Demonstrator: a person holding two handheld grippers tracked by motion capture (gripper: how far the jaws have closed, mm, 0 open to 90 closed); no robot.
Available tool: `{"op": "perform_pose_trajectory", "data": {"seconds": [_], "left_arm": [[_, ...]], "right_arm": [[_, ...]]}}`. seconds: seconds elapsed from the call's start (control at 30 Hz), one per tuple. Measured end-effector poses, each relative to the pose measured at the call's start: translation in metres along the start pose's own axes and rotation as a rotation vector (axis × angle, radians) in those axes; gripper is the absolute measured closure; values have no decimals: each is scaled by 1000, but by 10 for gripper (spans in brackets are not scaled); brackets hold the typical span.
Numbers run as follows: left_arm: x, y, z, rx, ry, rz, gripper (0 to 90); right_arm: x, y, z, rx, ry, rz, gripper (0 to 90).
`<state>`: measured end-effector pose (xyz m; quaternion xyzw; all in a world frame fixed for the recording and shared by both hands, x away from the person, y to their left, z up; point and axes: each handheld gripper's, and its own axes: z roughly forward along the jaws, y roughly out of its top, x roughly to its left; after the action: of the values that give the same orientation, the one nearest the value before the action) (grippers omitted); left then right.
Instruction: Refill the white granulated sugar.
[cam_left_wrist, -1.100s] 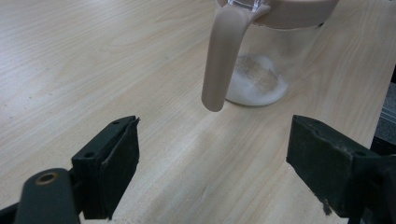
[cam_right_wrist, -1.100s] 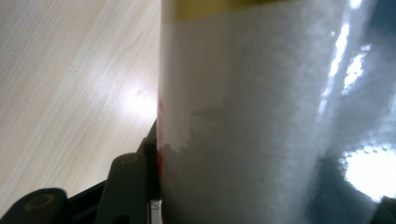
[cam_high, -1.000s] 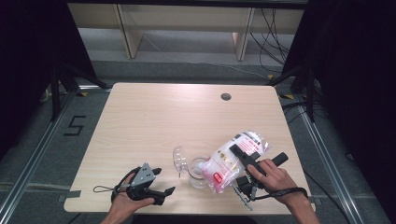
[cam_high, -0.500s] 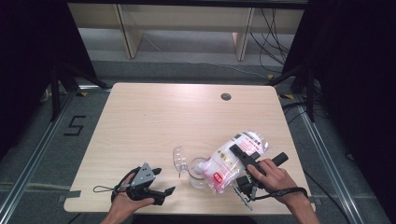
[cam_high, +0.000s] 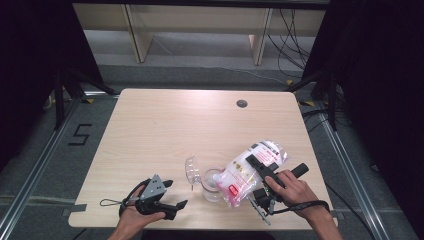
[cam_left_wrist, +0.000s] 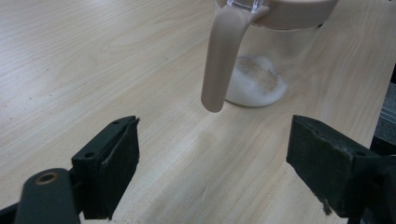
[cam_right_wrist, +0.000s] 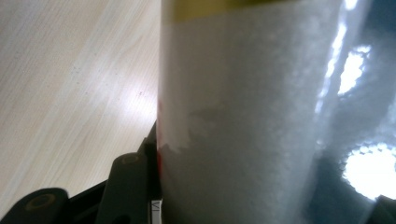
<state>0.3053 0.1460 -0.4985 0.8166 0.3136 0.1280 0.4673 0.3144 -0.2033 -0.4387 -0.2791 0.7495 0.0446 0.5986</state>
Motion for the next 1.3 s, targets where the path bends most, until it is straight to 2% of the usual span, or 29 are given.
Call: {"op": "perform_pose_trajectory", "data": {"seconds": [0.4,0.43,0.5,0.53,0.57,0.67,0.8,1.07,1.13,1.17,1.23,1.27,1.3], "left_arm": [[0,0,1,-1,2,-1,166],[0,0,1,-1,1,-1,166],[0,0,1,-1,1,0,166],[0,0,1,-1,1,0,166],[0,0,1,-1,2,-1,166],[0,0,1,-1,2,-1,166],[0,0,1,-1,2,0,166],[1,0,0,0,2,-2,166],[1,0,0,2,2,4,166],[0,0,0,-4,1,-3,166],[0,0,0,1,0,1,166],[0,0,0,1,0,1,168],[0,0,0,1,1,1,171]], "right_arm": [[-1,0,0,-5,-3,-17,529],[1,0,0,3,1,7,529],[-1,0,1,-8,-5,-24,529],[-1,0,1,-8,-5,-24,529],[1,0,0,2,1,-1,529],[-1,0,0,-4,-3,-26,530],[-2,0,0,0,-5,-32,530],[-1,0,-1,9,-1,-17,531],[-2,0,0,3,-6,-35,531],[0,0,-1,8,1,-17,532],[0,0,-1,10,1,-14,532],[0,0,-1,10,1,-19,532],[-4,-1,-1,1,-4,-68,532]]}}
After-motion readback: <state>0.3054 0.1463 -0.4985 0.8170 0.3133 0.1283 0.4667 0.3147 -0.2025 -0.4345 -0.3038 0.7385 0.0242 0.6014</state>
